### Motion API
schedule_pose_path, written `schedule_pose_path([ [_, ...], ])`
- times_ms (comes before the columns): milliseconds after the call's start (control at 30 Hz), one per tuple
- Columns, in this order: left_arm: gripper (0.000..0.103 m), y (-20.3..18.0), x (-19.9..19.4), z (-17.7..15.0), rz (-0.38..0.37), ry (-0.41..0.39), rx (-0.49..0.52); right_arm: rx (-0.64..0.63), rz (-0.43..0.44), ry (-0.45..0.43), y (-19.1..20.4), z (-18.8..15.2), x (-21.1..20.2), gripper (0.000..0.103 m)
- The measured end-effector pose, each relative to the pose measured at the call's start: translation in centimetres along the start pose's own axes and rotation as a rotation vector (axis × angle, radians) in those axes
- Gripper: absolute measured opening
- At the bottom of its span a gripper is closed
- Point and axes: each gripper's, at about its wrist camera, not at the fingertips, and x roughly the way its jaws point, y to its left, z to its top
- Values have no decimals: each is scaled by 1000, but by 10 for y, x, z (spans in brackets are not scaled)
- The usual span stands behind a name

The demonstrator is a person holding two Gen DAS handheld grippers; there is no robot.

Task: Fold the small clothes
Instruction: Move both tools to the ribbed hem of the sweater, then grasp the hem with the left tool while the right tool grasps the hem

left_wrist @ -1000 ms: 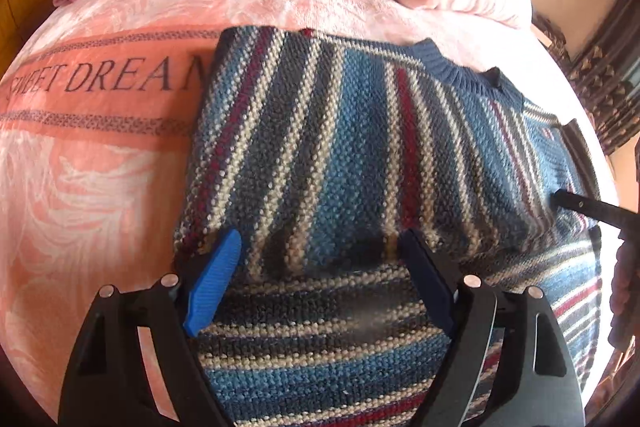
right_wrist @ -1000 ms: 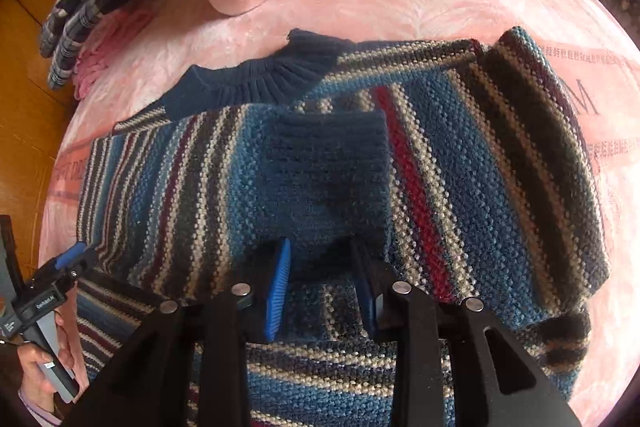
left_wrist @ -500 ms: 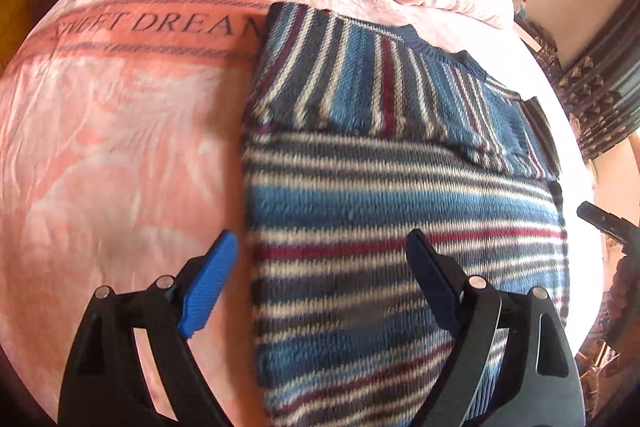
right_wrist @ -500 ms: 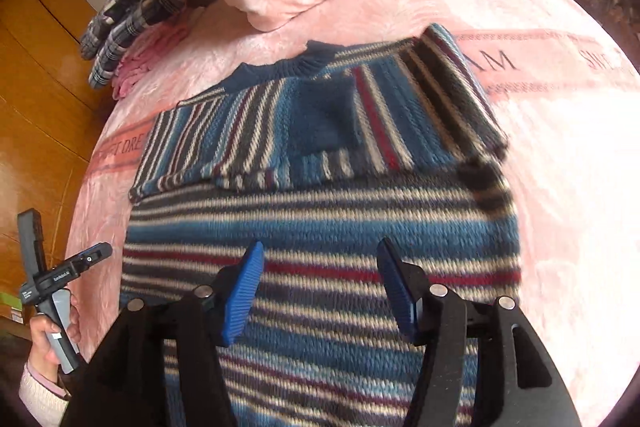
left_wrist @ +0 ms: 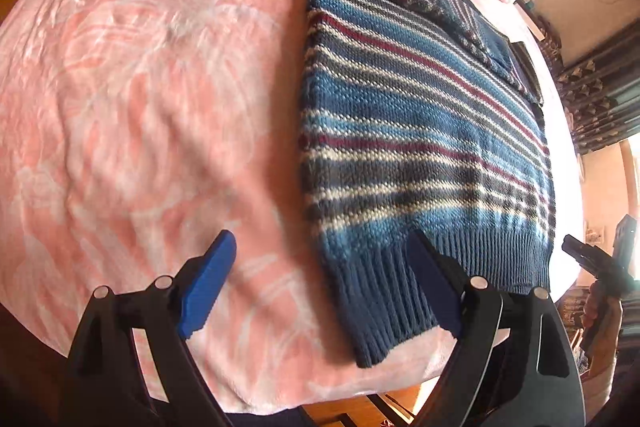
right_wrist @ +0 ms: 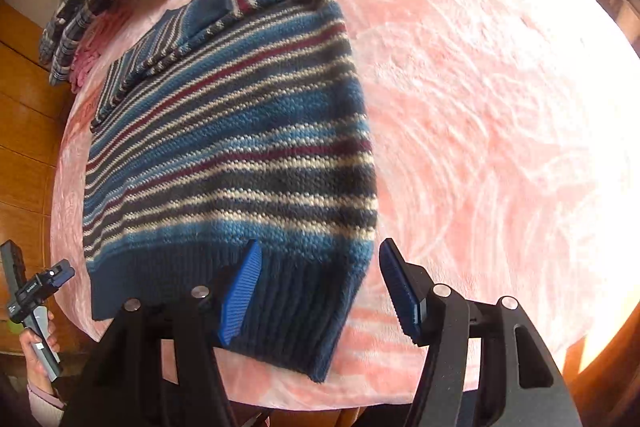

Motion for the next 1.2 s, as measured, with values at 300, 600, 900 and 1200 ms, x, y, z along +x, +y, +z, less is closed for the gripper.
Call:
schedule_pose_path([
  [300,87,-8,32,-31,-38,96,-27,7,17,75,-6,-30,21,62],
  [600,84,-9,37,-40,-91,88,-76,5,100,78,1,-36,26,53],
  [900,69,-23,44,-45,-184,121,-108,33,103,91,-1,-37,31,43],
  [1200,21,-11,50,-45,-156,138,-191,61,166,99,-10,-39,32,11],
])
